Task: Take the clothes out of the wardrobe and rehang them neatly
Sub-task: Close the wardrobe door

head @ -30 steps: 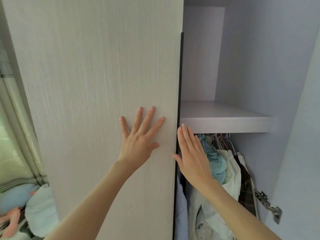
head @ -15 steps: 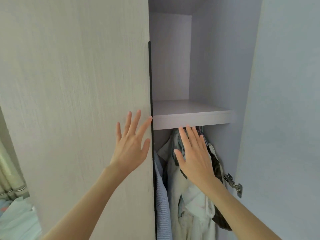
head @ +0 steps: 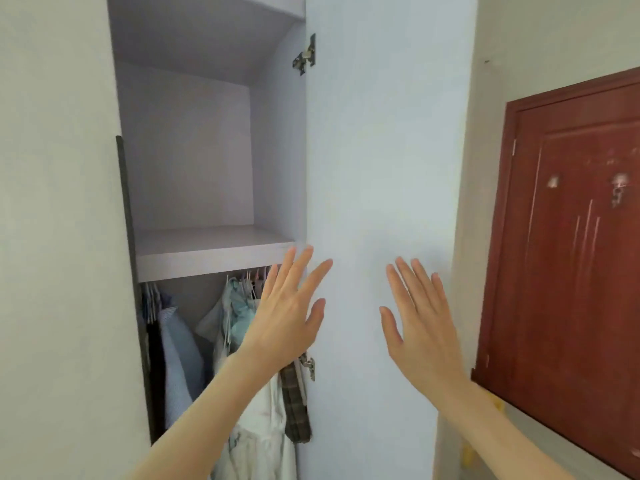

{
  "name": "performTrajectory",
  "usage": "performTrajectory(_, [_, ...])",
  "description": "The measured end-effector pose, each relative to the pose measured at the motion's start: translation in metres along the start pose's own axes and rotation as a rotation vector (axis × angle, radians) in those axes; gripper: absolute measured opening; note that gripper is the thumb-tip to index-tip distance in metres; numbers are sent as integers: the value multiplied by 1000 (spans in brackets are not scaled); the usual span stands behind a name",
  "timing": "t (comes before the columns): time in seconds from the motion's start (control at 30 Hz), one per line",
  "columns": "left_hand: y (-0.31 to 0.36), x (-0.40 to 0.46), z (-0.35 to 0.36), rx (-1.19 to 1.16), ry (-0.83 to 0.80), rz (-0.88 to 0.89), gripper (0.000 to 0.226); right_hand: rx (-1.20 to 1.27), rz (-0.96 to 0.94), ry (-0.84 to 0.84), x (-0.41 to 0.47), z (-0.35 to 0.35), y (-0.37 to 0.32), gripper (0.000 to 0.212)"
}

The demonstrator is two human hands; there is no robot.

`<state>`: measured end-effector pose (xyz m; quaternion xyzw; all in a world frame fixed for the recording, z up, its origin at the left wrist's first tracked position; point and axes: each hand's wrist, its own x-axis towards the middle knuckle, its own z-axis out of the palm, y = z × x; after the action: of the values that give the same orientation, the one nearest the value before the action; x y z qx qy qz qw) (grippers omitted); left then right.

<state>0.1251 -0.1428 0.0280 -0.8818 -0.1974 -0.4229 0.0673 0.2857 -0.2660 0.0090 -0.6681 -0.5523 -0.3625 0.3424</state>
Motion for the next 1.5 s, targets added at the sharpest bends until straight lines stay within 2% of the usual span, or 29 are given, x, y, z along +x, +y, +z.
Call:
performTrajectory(0.13, [55, 33, -1, -3, 7, 112, 53, 71, 122, 23, -6, -39, 32, 59])
performTrajectory(0.27, [92, 60, -4, 9, -61, 160, 55, 327, 297, -252, -5, -53, 46, 70])
performTrajectory(0.3, [98, 66, -4, 15, -78, 158, 55, 428, 335, -259, -2, -54, 49, 70])
performTrajectory(0.4, [107, 78, -7, 27, -113, 140, 56, 723, 476, -196, 12, -62, 55, 65])
performTrajectory(0.5, [109, 79, -14, 35, -110, 125, 56, 844, 531, -207, 21, -76, 51, 52])
performTrajectory(0.63, [102, 73, -30, 34, -44, 131, 57, 904, 471, -204, 17, -82, 28, 33])
performTrajectory(0.73, [90, 73, -44, 10, 51, 123, 56, 943, 390, -191, 18, -78, 13, 41])
performTrajectory(0.83, [75, 71, -57, 29, 120, 87, 68, 910, 251, -246, 22, -67, -6, 39])
performTrajectory(0.97, [42, 63, -76, 126, 195, 28, 75, 747, 6, -267, 39, -45, -35, 38])
performTrajectory(1.13, [-16, 44, -107, 231, 255, 5, 74, 736, -142, -322, 61, -11, -78, 39])
performTrajectory(1.3, [-91, 26, -135, 332, 260, -62, 75, 532, -283, -310, 84, 41, -128, 53])
performTrajectory(1.5, [-181, 23, -156, 435, 211, -118, 83, 362, -294, -180, 146, 108, -180, 78])
